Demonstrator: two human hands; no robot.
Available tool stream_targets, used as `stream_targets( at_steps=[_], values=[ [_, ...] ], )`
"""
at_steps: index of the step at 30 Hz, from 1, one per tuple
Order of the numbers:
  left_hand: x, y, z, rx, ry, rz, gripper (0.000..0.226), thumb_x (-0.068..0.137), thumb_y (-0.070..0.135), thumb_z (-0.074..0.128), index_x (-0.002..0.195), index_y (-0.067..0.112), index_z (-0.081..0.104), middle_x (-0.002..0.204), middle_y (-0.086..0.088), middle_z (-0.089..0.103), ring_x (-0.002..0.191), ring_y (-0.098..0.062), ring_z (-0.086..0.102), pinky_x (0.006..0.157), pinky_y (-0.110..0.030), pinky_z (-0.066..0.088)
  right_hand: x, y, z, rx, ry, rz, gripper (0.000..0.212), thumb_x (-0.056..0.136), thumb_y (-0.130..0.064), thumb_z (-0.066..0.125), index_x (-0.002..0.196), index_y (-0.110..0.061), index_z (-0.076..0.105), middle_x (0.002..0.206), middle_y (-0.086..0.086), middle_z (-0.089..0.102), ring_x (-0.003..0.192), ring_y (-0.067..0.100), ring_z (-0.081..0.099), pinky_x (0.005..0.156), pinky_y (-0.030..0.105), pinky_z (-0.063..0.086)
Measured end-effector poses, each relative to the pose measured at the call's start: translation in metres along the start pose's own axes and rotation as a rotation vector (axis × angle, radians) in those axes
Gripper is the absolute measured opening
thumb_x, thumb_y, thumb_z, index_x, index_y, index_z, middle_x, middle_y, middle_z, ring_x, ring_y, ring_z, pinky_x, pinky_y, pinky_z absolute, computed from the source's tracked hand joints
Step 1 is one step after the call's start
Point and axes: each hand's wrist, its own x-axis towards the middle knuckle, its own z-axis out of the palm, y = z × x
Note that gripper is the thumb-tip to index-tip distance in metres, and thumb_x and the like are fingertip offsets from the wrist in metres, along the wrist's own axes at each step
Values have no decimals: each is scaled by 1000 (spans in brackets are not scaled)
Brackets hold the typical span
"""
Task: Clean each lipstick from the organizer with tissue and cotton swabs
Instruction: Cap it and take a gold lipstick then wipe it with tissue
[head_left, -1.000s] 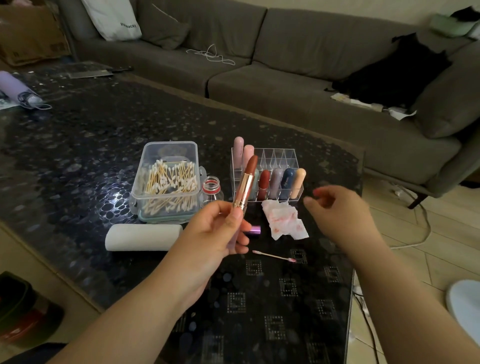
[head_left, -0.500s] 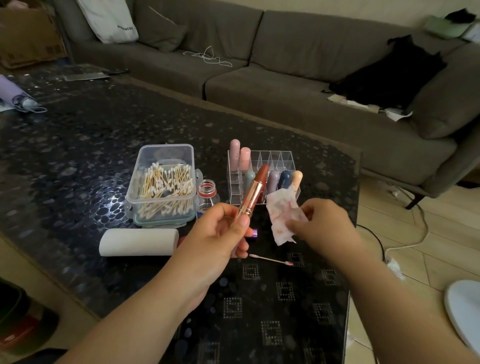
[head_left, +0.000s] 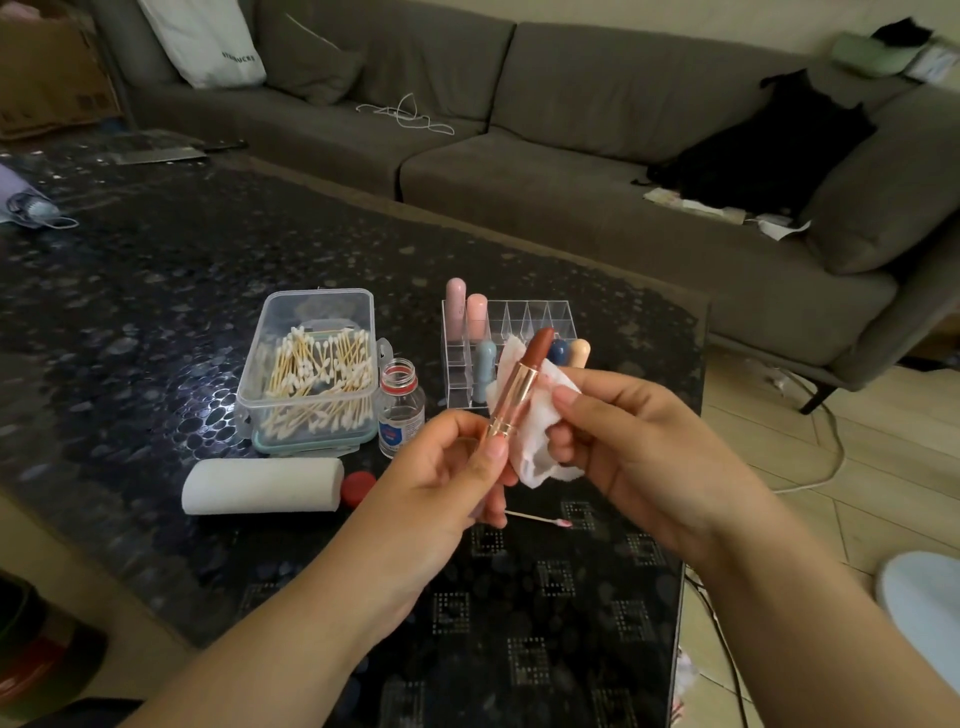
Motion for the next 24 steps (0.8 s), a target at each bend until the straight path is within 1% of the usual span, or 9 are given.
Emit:
stream_targets(
  at_steps=[3,5,11,15,17,19,20,22,24],
  values=[
    [1,1,0,-18,11,5,33,74,39,57,95,15,62,68,3,59,62,-10,54,75,-34,45,1,-1,-1,130,-62,18,23,91,-7,48,98,6,65,66,3,62,60,7,53,61,17,49],
    [1,1,0,-8,5,12,32,75,39,57,94,15,62,69,1,60,62,-10,53,74,-34,45,1,-1,0,132,-65,32,24,94,-4,44,100,3,66,69,3,63,60,7,54,61,17,49],
    [1,0,1,28,-13,56,33,78,36,55,92,7,57,68,1,58,59,-12,47,62,-28,41,2,4,7,-21,-56,16,20,89,-19,53,77,-15,69,62,0,56,53,7,45,58,19,42],
    [1,0,1,107,7,104,33,75,42,54,88,13,55,59,6,53,57,-7,45,58,-19,41,3,7,13,-95,58,-60,18,84,-25,54,79,-15,68,53,-7,55,49,3,48,53,14,41],
    [2,1,1,144,41,135,33,74,43,54,87,13,55,58,7,52,56,-5,46,57,-15,42,4,10,15,-120,87,-90,22,86,-28,54,84,-12,70,61,-2,65,59,5,59,64,21,50],
    [2,2,2,196,75,174,33,73,45,54,86,14,55,59,9,53,56,-3,48,57,-15,43,5,14,17,-155,115,-115,26,88,-35,58,88,-14,73,79,15,70,75,20,63,80,38,54],
    [2,2,1,239,91,200,32,74,45,55,85,15,55,60,8,55,58,-3,49,59,-18,44,5,15,18,-149,127,-119,27,89,-36,58,90,-13,73,85,21,69,79,25,62,81,40,53],
    [1,0,1,314,117,239,24,79,43,57,84,20,54,66,2,59,62,-6,52,61,-24,45,5,15,23,-87,138,-108,29,89,-34,57,93,-9,71,90,25,68,78,27,61,75,35,55],
    [0,0,1,305,111,257,24,80,44,54,86,22,55,68,5,62,63,-2,55,59,-21,46,5,15,27,-34,133,-103,32,86,-31,54,94,-4,69,85,27,65,72,29,60,67,35,55]
  ],
)
